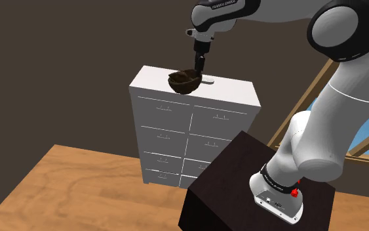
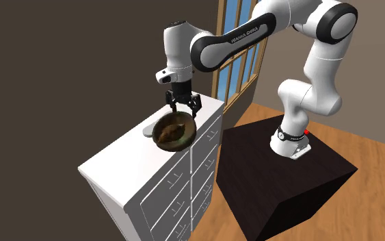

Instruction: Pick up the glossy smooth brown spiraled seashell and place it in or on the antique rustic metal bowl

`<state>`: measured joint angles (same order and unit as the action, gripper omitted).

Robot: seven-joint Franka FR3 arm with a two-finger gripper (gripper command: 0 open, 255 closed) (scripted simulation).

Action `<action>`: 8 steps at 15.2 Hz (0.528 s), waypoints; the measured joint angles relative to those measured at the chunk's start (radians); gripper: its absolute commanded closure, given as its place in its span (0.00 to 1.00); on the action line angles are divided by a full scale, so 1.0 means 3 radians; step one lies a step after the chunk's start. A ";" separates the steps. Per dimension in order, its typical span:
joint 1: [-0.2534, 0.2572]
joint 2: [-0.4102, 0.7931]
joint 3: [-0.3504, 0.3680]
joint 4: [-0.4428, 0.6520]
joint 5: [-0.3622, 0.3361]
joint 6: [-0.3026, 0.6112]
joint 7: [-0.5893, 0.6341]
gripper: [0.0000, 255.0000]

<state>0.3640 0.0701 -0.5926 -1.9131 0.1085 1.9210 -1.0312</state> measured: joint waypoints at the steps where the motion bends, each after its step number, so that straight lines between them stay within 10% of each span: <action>1: -0.0007 0.0001 -0.0006 0.0055 -0.0002 -0.0054 -0.0007 0.00; 8: -0.0009 -0.0049 -0.0013 0.0366 -0.0041 -0.0405 0.0030 0.00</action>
<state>0.3613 0.0553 -0.5965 -1.8033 0.0961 1.7996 -1.0222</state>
